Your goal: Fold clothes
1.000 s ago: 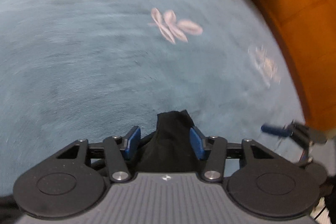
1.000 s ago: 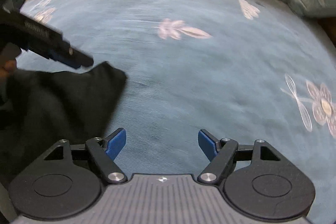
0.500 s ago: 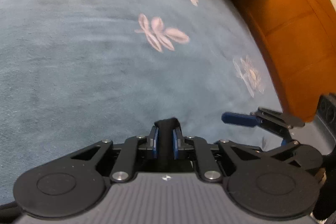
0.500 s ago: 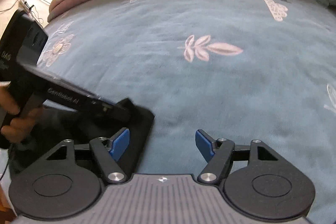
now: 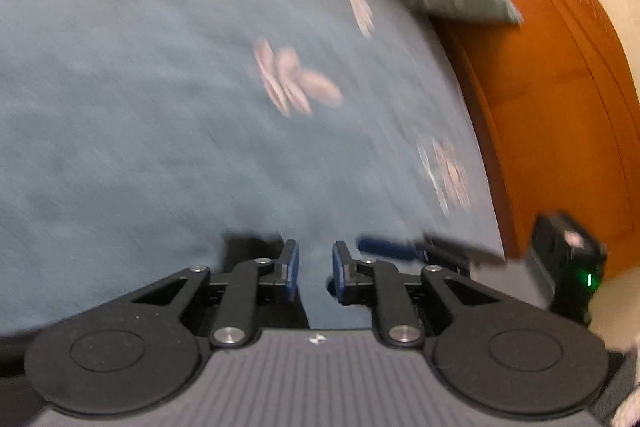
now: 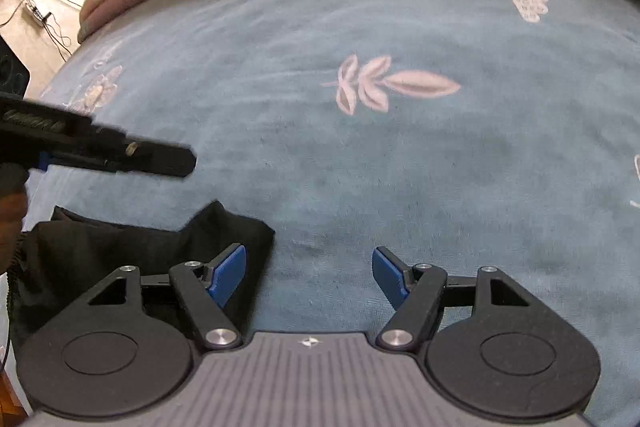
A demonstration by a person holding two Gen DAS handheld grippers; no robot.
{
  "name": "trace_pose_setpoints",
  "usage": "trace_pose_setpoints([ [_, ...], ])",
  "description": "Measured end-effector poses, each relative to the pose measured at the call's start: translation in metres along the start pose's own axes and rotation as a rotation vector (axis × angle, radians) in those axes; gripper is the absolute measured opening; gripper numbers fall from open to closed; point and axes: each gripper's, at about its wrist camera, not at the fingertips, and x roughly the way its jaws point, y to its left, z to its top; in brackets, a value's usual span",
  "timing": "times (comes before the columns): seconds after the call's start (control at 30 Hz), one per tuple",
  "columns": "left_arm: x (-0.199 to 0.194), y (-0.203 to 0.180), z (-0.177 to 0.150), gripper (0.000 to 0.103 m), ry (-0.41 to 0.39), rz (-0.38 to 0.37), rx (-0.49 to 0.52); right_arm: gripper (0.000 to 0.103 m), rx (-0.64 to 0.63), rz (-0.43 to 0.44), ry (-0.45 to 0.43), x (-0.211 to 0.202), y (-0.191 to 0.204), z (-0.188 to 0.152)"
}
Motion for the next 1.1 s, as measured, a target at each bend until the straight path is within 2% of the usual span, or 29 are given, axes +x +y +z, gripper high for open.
trace_pose_setpoints([
  [0.1,0.019,0.002,0.000,0.024,0.027,0.058,0.013,0.078,0.014,0.009,0.022,0.000,-0.007,-0.006],
  [0.2,0.023,0.009,0.006,0.024,-0.031,0.136,-0.010,0.079,0.041,0.006,0.044,0.002,-0.015,-0.012],
  [0.3,0.006,-0.003,0.002,0.026,-0.079,0.163,0.048,0.083,0.061,0.016,0.049,0.005,-0.019,-0.016],
  [0.37,-0.006,-0.011,-0.001,0.041,-0.110,0.180,0.087,0.093,0.069,0.031,0.051,0.007,-0.020,-0.018],
  [0.4,-0.011,-0.016,-0.003,0.054,-0.126,0.189,0.106,0.095,0.072,0.037,0.051,0.008,-0.020,-0.018],
  [0.43,-0.017,-0.020,-0.004,0.060,-0.142,0.198,0.125,0.100,0.073,0.042,0.054,0.009,-0.020,-0.018],
  [0.5,-0.028,-0.028,-0.008,0.064,-0.171,0.215,0.164,0.103,0.064,0.043,0.066,0.012,-0.018,-0.019],
  [0.6,-0.034,-0.041,-0.031,0.065,-0.126,0.229,0.201,0.103,0.039,0.022,0.069,0.013,-0.013,-0.020],
  [0.73,-0.034,-0.051,-0.059,0.065,-0.095,0.245,0.189,0.103,-0.067,-0.028,0.006,0.015,-0.004,-0.031],
  [0.83,-0.029,-0.044,-0.070,0.065,-0.119,0.254,0.161,0.103,-0.247,-0.117,0.039,0.020,0.015,-0.040],
  [0.9,-0.022,-0.037,-0.071,0.065,-0.159,0.305,0.184,0.103,-0.317,-0.181,0.059,0.025,0.027,-0.044],
  [1.03,-0.017,-0.025,-0.052,0.063,-0.221,0.402,0.229,0.103,-0.263,-0.188,0.087,0.022,0.023,-0.036],
  [1.1,-0.029,-0.030,-0.046,0.065,-0.257,0.419,0.250,0.103,-0.244,-0.190,0.105,0.016,0.020,-0.034],
])
